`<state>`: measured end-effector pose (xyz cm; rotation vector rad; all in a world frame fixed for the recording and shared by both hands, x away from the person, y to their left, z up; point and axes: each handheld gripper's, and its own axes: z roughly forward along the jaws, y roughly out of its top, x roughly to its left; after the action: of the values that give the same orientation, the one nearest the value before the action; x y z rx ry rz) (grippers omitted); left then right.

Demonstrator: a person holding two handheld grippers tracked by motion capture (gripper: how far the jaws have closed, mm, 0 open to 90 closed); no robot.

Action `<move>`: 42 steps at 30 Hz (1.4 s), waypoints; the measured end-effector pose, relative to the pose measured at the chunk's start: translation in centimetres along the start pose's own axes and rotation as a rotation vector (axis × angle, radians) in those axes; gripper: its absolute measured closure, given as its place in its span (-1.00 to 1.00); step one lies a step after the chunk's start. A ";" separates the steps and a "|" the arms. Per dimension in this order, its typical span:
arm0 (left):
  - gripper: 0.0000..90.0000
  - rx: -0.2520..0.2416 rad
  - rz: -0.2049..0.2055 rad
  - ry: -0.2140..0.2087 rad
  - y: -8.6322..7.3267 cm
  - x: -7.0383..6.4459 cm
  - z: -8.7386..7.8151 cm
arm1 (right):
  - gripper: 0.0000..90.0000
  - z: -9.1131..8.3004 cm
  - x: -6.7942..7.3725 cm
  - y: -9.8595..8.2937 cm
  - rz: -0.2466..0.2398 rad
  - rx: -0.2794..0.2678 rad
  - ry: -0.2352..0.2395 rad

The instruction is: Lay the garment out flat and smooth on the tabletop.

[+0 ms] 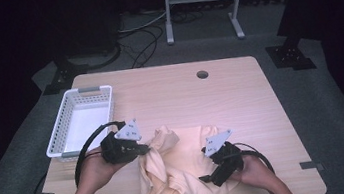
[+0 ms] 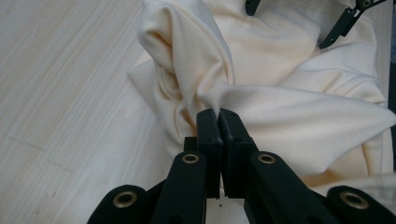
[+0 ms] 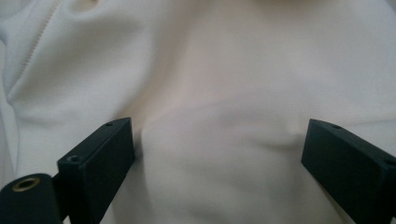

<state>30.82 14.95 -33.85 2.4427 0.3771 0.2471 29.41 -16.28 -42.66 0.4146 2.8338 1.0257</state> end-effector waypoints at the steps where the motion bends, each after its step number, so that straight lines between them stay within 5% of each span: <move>1: 0.94 -0.003 -0.006 0.003 -0.2 0.1 -0.1 | -0.80 0.1 -0.2 0.0 -0.005 0.006 0.005; 9: 0.94 -0.016 -0.061 0.018 -2.2 0.8 -0.7 | -0.80 -0.2 -1.4 -0.9 -0.008 0.045 0.024; 18: 0.92 -0.016 -0.124 0.024 -3.9 1.7 0.1 | -0.80 -3.4 -3.5 -4.3 0.049 0.085 -0.014; 23: 0.73 -0.029 -0.151 0.026 -4.1 1.6 0.2 | -0.80 -4.6 -4.2 -5.6 0.077 0.096 -0.028; 34: 0.45 -0.051 -0.125 -0.032 -3.4 -0.5 1.4 | -0.80 -5.2 -4.6 -5.8 0.117 0.090 -0.033; 42: 0.26 -0.059 -0.082 -0.087 -2.4 -2.2 2.9 | -0.80 -6.1 -2.1 -4.4 0.077 0.003 -0.033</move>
<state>29.01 14.38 -37.79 2.3648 0.4242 0.1142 29.36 -23.82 -40.79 0.5395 2.8106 1.0177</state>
